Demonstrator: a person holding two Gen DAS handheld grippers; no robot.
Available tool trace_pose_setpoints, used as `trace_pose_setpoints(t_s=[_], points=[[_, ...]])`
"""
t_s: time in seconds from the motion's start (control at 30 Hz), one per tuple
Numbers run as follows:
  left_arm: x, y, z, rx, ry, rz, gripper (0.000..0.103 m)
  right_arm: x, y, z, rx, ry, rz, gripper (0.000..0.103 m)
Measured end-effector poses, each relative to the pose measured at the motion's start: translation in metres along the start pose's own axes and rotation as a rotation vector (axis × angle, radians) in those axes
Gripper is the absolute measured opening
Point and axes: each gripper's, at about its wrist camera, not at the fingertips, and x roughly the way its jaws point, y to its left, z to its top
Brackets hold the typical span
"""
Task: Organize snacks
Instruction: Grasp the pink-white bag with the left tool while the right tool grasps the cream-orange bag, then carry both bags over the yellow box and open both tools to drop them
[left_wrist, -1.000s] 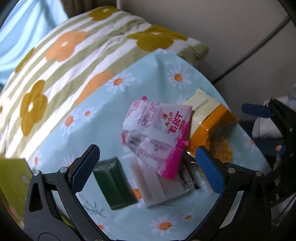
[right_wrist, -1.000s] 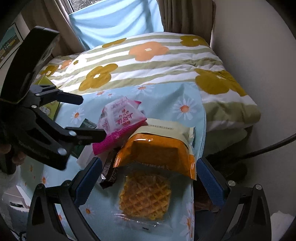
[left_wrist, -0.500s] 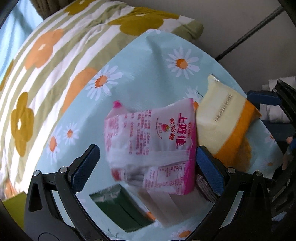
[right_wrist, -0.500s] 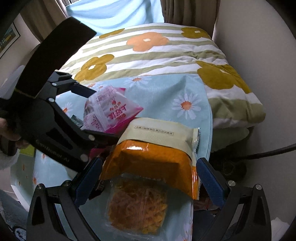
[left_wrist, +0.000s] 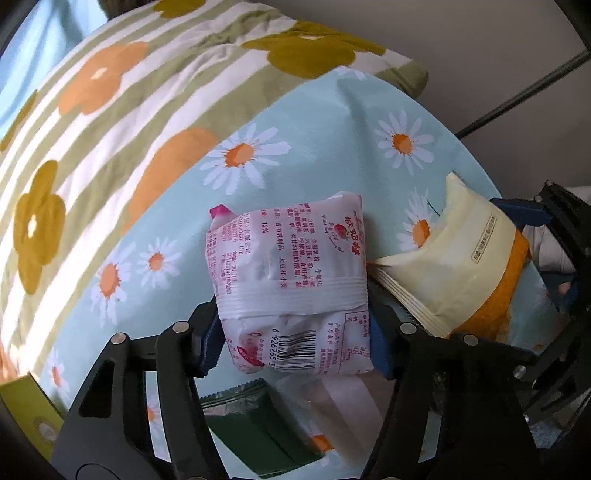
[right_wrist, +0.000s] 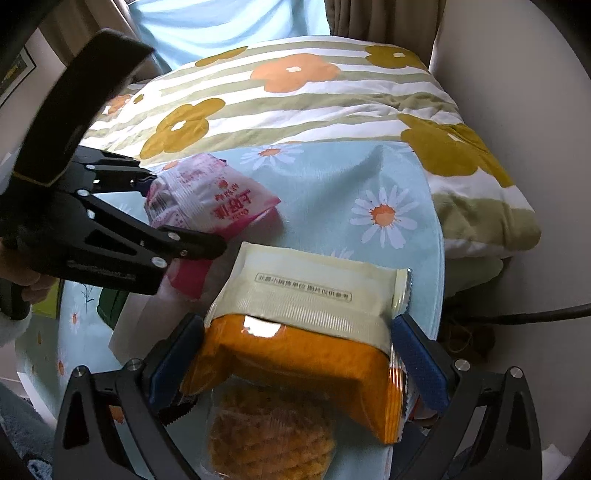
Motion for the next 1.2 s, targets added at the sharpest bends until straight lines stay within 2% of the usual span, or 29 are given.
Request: trace_pose_setpoints(t_s=[0.27, 0.5, 0.53, 0.6, 0.63, 0.7, 0.8, 1.0, 1.2], points=[[-0.021, 0.017, -0.009, -0.1, -0.051, -0.007, 0.058, 0.013, -0.004, 0.006, 0.041, 0.022, 0.055, 0.101], [-0.042, 0.02, -0.018, -0.162, -0.102, 0.014, 0.058, 0.018, 0.0, 0.005, 0.024, 0.025, 0.03, 0.1], [-0.046, 0.02, -0.019, -0.172, -0.11, 0.013, 0.058, 0.019, 0.001, 0.005, 0.022, 0.028, 0.023, 0.1], [-0.053, 0.021, -0.021, -0.19, -0.125, 0.015, 0.058, 0.017, 0.004, 0.003, 0.014, 0.022, 0.018, 0.088], [-0.057, 0.021, -0.023, -0.198, -0.133, 0.018, 0.058, 0.016, 0.006, 0.003, 0.004, 0.019, 0.005, 0.086], [-0.066, 0.02, -0.027, -0.215, -0.153, 0.028, 0.058, 0.011, 0.008, 0.001, -0.009, 0.005, -0.003, 0.08], [-0.078, 0.02, -0.033, -0.236, -0.175, 0.033, 0.058, 0.005, 0.006, -0.002, 0.0, -0.013, -0.003, 0.077], [-0.105, 0.017, -0.046, -0.271, -0.227, 0.051, 0.058, -0.015, 0.004, -0.004, 0.038, -0.059, 0.027, 0.077], [-0.139, 0.018, -0.068, -0.339, -0.306, 0.075, 0.058, -0.053, 0.019, 0.004, -0.003, -0.132, 0.045, 0.077]])
